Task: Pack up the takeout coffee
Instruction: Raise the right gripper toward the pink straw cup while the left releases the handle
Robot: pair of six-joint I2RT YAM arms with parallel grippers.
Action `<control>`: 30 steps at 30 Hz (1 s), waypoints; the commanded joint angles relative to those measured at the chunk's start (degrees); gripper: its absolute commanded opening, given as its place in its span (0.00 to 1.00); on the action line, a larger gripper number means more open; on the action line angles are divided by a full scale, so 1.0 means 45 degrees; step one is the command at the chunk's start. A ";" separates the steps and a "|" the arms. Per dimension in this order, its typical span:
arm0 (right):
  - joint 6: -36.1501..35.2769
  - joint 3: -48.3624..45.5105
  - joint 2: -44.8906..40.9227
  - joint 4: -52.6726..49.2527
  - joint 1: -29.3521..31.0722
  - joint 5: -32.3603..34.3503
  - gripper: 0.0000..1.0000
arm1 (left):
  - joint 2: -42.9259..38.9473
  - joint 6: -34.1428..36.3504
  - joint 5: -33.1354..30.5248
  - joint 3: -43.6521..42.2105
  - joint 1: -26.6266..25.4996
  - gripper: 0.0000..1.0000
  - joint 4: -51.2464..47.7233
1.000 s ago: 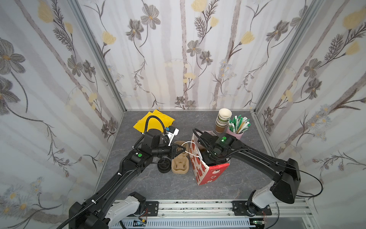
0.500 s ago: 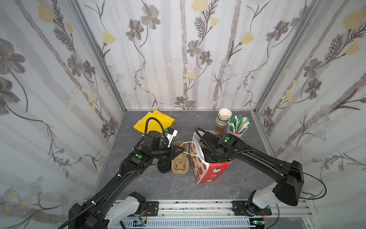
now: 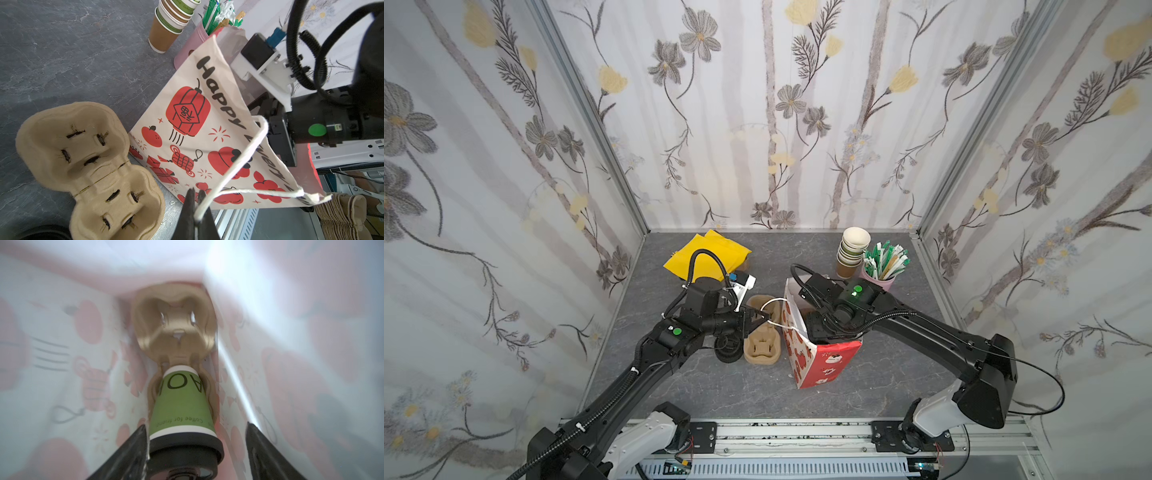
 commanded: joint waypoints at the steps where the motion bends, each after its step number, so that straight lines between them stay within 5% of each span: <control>1: 0.0452 0.0319 -0.0253 0.0291 -0.0021 0.0489 0.79 | -0.0035 0.0236 -0.0047 -0.0094 0.0017 0.00 0.0315; 11: 0.0239 0.0809 -0.1516 0.2246 0.0108 0.0145 0.74 | -0.0129 0.0371 -0.0139 -0.0144 0.0017 0.00 0.0325; 23: -0.1224 0.1636 -0.3679 0.2827 0.0190 0.0545 0.68 | -0.0629 0.0817 -0.0773 0.0706 0.0017 0.59 0.0315; 30: -0.1108 0.1625 -0.5497 0.1934 -0.0488 0.3463 0.70 | -0.1655 0.0960 -0.5041 0.2110 0.0017 0.82 0.0325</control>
